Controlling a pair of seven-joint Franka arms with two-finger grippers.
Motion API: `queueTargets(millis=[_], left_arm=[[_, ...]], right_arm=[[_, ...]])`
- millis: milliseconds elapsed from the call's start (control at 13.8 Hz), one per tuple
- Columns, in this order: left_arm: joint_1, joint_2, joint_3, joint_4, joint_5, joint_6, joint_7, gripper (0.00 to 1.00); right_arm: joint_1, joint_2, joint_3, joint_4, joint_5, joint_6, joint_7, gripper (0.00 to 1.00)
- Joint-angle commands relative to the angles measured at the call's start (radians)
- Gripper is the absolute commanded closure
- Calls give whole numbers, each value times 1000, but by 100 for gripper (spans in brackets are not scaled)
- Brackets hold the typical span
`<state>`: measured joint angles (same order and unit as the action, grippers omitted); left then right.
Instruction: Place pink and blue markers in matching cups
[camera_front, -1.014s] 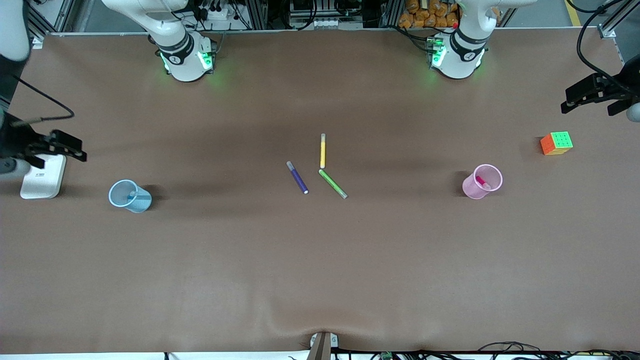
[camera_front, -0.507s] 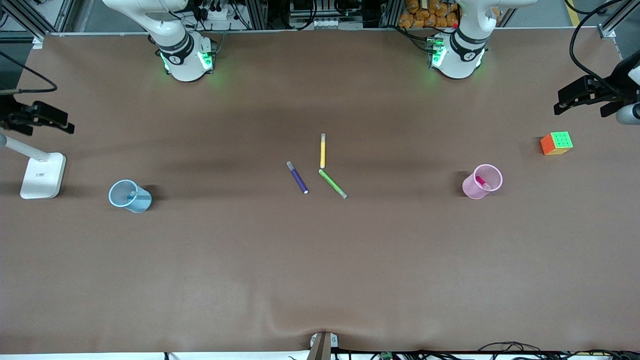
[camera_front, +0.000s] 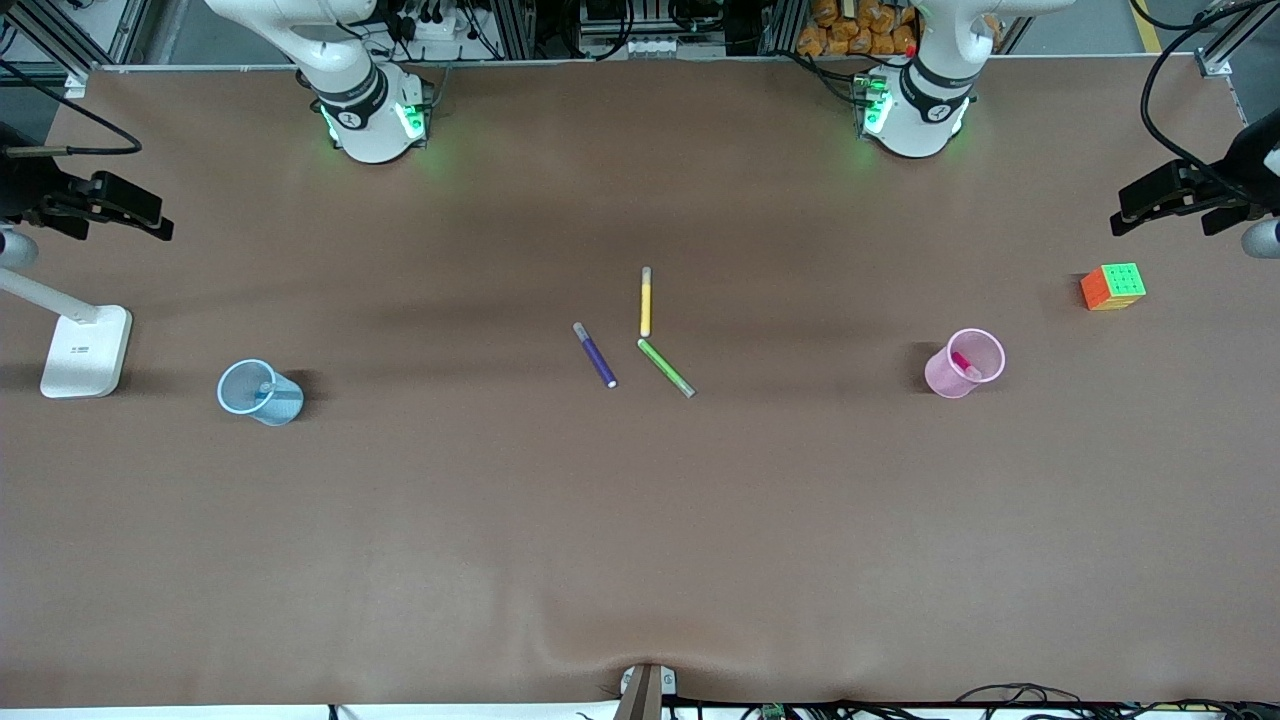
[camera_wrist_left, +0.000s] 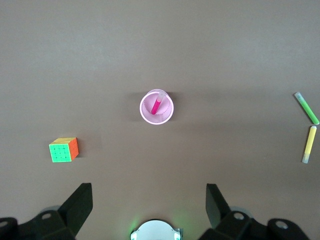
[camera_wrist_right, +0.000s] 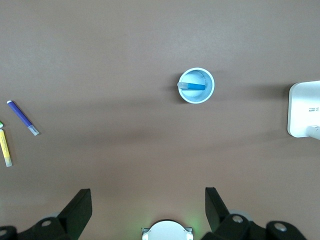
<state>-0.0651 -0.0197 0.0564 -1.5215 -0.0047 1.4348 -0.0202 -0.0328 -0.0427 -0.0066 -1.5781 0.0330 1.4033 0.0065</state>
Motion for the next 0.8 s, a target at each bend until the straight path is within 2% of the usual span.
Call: queueTargets(millis=[0,580,725], left_arm=[[-2,0,-6,14,53,21,-9,0],[-1,4,-7,15,54,50,17,0],[-1,7,-7,15,22,50,17,0]], right_arm=[[-15,-9,14,16,-8,-29,3,0],[-12,-8,7,26,-10,-20,1,0],[-10,-6,7,26,-12,-14,3,0]])
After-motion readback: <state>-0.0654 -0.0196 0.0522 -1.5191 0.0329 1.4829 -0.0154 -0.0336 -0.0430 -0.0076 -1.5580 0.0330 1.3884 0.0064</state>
